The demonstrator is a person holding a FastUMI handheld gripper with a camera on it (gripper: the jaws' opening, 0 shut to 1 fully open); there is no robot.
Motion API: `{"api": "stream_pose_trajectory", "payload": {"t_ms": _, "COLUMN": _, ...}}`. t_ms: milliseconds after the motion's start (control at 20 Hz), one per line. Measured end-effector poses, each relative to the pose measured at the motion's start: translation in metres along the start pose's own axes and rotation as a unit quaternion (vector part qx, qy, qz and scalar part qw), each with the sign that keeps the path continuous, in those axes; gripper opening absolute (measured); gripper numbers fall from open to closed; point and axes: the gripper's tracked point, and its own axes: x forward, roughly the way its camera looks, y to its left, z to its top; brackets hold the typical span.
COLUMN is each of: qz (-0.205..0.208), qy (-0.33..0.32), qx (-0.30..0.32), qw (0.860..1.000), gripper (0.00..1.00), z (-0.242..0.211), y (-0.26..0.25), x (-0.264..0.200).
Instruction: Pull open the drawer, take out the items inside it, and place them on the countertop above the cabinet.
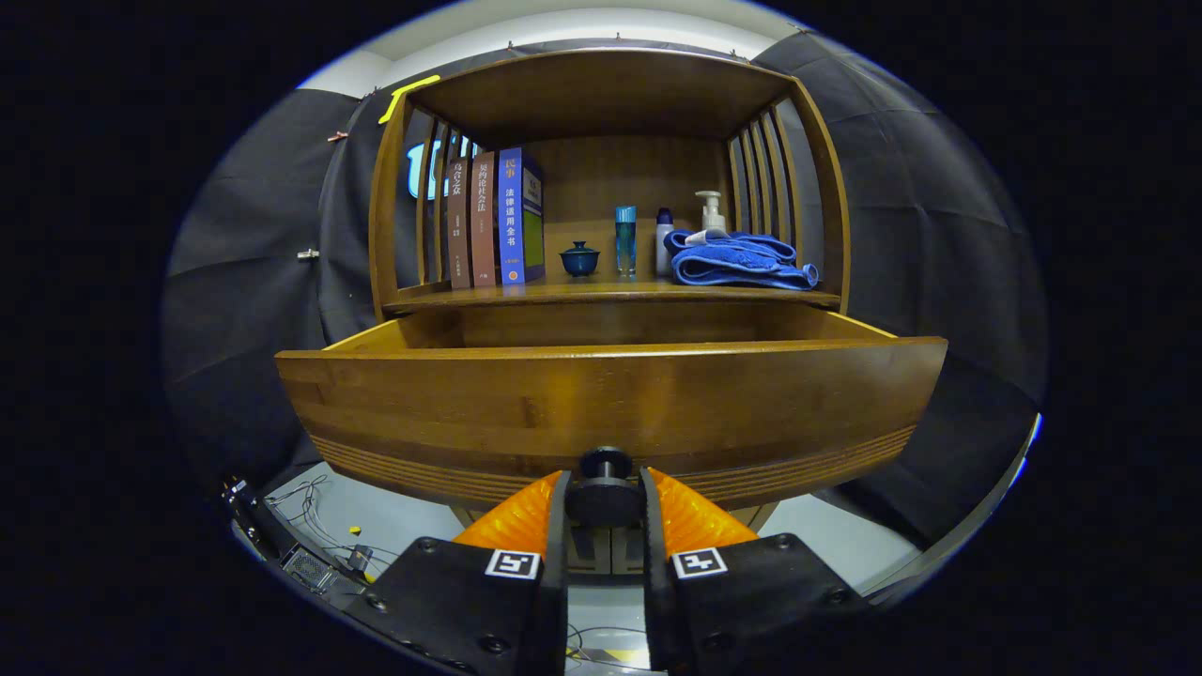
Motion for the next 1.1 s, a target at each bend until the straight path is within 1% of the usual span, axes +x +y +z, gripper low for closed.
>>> {"api": "stream_pose_trajectory", "payload": {"t_ms": 350, "qz": 0.001, "qy": 0.0, "qx": 0.001, "qw": 1.0, "gripper": 0.37, "z": -0.007, "y": 0.0, "x": -0.011}}
{"api": "stream_pose_trajectory", "payload": {"t_ms": 500, "qz": -0.003, "qy": 0.007, "qx": -0.015, "qw": 1.0, "gripper": 0.37, "z": -0.009, "y": 0.001, "x": -0.01}}
{"api": "stream_pose_trajectory", "payload": {"t_ms": 600, "qz": 0.0, "qy": 0.015, "qx": -0.014, "qw": 1.0, "gripper": 0.45, "z": -0.012, "y": 0.001, "x": -0.015}}
{"api": "stream_pose_trajectory", "payload": {"t_ms": 650, "qz": 0.002, "qy": 0.016, "qx": -0.011, "qw": 1.0, "gripper": 0.54, "z": -0.013, "y": 0.004, "x": -0.019}}
{"api": "stream_pose_trajectory", "payload": {"t_ms": 800, "qz": 0.0, "qy": 0.032, "qx": -0.013, "qw": 0.999, "gripper": 1.0, "z": -0.015, "y": 0.001, "x": -0.033}}
{"api": "stream_pose_trajectory", "payload": {"t_ms": 850, "qz": -0.003, "qy": 0.037, "qx": -0.017, "qw": 0.999, "gripper": 0.99, "z": -0.014, "y": 0.002, "x": -0.038}}
{"api": "stream_pose_trajectory", "payload": {"t_ms": 1100, "qz": -0.005, "qy": 0.061, "qx": -0.03, "qw": 0.998, "gripper": 0.99, "z": 0.016, "y": 0.002, "x": -0.071}}
